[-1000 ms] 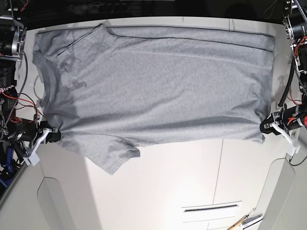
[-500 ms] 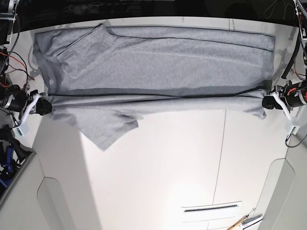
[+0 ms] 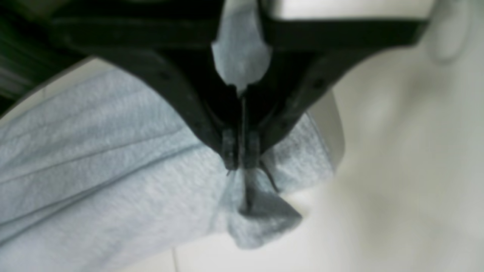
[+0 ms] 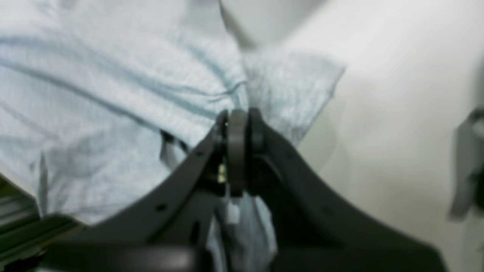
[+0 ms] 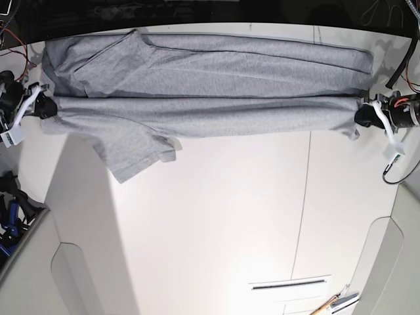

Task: Fold the T-shirt properly
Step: 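Lift the held edge and fold it over onto the shirt body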

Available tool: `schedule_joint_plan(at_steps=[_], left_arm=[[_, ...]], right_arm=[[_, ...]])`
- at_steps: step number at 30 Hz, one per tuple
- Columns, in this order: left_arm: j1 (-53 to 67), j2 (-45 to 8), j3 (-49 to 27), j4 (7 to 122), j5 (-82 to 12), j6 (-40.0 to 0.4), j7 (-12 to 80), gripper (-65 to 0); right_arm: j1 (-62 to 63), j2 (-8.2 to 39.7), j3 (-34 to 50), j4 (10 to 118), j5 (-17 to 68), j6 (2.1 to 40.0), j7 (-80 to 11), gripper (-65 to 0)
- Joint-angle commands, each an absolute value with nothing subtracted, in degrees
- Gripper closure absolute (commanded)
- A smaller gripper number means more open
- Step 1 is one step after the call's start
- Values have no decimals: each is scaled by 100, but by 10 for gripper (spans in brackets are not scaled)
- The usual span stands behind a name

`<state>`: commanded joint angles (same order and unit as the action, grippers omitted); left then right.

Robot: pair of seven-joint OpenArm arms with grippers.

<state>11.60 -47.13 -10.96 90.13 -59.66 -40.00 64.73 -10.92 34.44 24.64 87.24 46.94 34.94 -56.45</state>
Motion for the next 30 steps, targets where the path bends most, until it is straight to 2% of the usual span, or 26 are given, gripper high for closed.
schedule_joint_plan(at_steps=[9,10,12,13,17,22,26,30], left_arm=[[1461,-4731,-1094,9037,-5889,-4000,6364,0],[1461,-4731,-1094,9037,-5892,-4000,6364,0],[1461,-4731,-1094,9037,-5894,-4000,6361,0],[1461,-4731,-1094,9037,-5892,-4000,6344,0],[1461,-4731,-1094,9037,-5889,-4000,6281,0],[1461,-4731,-1094,9037,-5892,-4000,6281,0],[1461,-4731,-1094,9037,-5892,-4000,6281,0],[1461,-4731,-1094,9037,-5898,-4000,6281,0]], right_arm=[[-1435,3411,2469,8654,4453,3472,-5463,0],[-1435,3411,2469,8650,4381,3472,-5441,-52],[-1433,3413,2469,8652,4377,3426,-5443,-231],[-1433,3413,2469,8652,4377,3420,-5443,-275],[-1339,3326,2805,8764,4665,3369,-5439,-278],[-602,2696,3402,9085,4882,3430,-5424,-278],[-75,2228,3369,8969,4532,3428,-5223,-278],[117,2080,2786,8359,3649,3426,-4451,-279]])
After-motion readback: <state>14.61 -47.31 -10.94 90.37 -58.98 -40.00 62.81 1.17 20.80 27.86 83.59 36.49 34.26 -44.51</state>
